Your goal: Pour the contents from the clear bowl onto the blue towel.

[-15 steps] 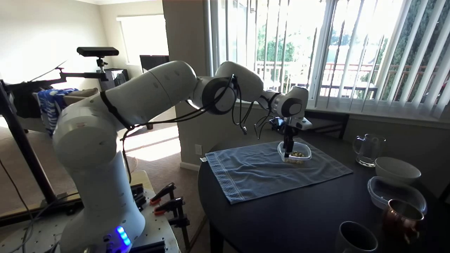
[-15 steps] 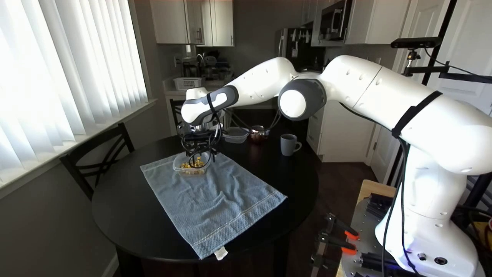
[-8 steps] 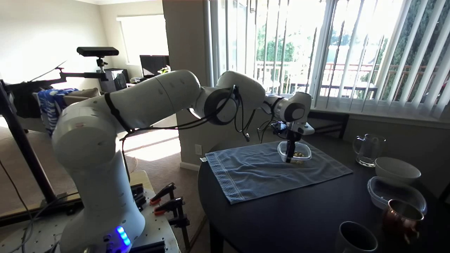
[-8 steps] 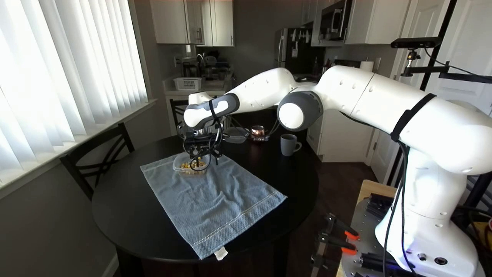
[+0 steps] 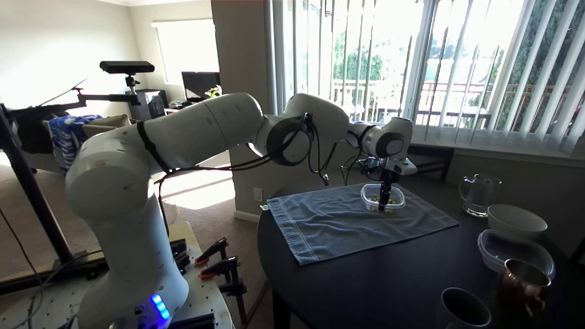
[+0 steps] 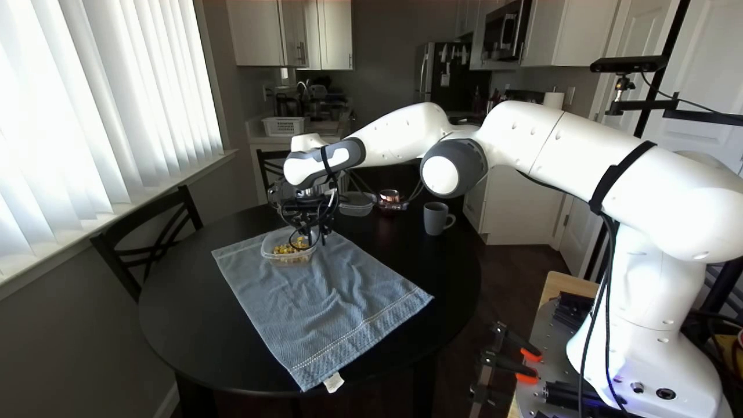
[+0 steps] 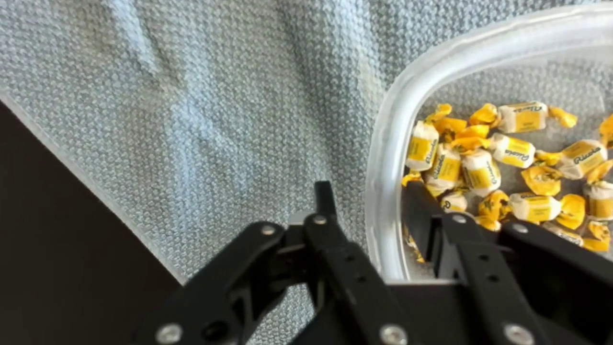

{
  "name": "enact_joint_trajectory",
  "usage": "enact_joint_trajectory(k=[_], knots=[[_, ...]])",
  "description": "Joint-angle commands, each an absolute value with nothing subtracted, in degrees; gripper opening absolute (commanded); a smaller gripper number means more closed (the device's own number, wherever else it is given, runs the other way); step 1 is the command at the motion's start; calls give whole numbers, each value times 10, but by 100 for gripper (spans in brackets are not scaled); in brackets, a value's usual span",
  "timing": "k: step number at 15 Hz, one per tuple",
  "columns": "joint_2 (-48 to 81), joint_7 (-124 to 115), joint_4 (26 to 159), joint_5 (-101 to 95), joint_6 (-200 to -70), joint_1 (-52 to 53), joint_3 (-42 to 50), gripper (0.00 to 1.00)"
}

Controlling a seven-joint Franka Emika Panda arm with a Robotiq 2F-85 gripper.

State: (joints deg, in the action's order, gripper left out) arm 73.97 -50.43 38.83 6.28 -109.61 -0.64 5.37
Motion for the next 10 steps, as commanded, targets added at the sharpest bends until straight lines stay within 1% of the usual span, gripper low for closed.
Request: enact_joint_trajectory(k=[1, 3, 5, 7, 10], knots=[[751, -517, 366, 68, -1076, -10, 51, 13], [752, -517, 365, 68, -1075, -8, 50, 1], [754, -516, 361, 67, -1074, -7, 50, 0], [753, -516, 357, 67, -1070, -8, 50, 3], [742, -522, 355, 60, -1071, -6, 59, 3]])
